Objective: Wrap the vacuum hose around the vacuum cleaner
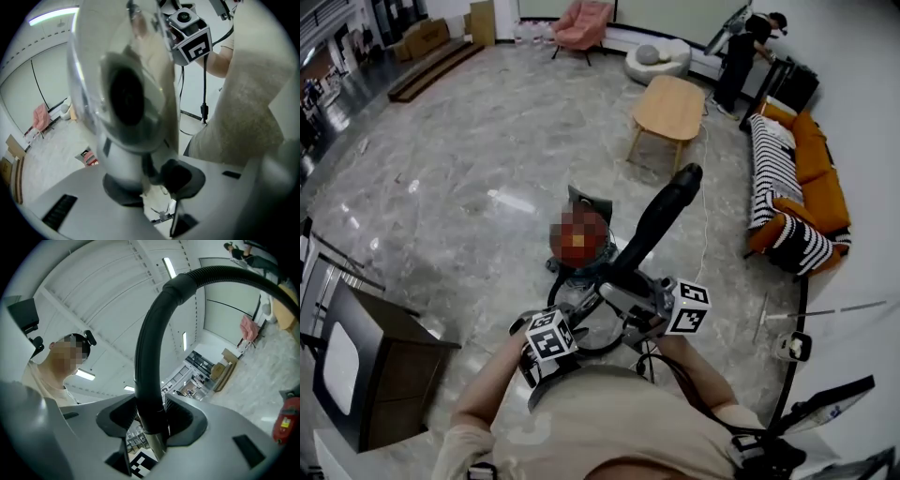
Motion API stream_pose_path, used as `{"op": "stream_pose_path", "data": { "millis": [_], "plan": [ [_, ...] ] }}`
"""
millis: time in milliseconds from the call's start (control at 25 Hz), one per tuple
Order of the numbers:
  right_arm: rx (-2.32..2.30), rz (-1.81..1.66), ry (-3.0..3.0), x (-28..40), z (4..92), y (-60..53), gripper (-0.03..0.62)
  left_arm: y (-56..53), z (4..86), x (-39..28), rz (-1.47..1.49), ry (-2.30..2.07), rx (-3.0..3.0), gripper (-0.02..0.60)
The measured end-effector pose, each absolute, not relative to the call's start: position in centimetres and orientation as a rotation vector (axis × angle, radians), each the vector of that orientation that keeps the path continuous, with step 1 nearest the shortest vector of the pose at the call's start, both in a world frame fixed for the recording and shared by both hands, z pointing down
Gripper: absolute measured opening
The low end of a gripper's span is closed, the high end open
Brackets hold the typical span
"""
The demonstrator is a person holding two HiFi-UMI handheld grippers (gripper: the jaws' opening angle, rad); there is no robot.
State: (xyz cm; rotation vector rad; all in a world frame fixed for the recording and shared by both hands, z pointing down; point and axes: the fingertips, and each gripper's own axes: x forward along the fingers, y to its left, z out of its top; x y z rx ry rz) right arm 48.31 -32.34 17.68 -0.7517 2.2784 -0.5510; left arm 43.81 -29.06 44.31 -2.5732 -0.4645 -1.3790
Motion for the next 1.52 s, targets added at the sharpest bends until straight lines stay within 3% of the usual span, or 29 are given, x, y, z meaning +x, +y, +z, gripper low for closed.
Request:
{"op": "stream_pose_path", "data": {
  "millis": [440, 800, 960, 1440, 1520],
  "plan": [
    [-1.000, -0.529, 2.258, 45.2, 14.3, -44.2, 0.176, -39.6, 41.2, 43.1, -1.171, -0.412, -2.630, 0.142],
    [-1.035, -0.426, 2.355, 44.2, 11.5, -50.1, 0.172, -47.9, 38.0, 40.3, -1.117, -0.125, -2.597, 0.257],
    [-1.038, -0.365, 2.380, 45.8, 10.5, -52.5, 0.169, -51.3, 35.5, 38.1, -1.083, -0.031, -2.652, 0.261],
    [-0.632, -0.327, 2.647, 48.9, 9.8, -58.4, 0.161, -55.7, 33.1, 53.4, -0.987, 0.096, -2.822, 0.259],
    [-0.570, -0.346, 2.720, 49.8, 10.0, -59.2, 0.161, -56.6, 33.3, 55.3, -0.993, 0.163, -2.892, 0.229]
  ]
}}
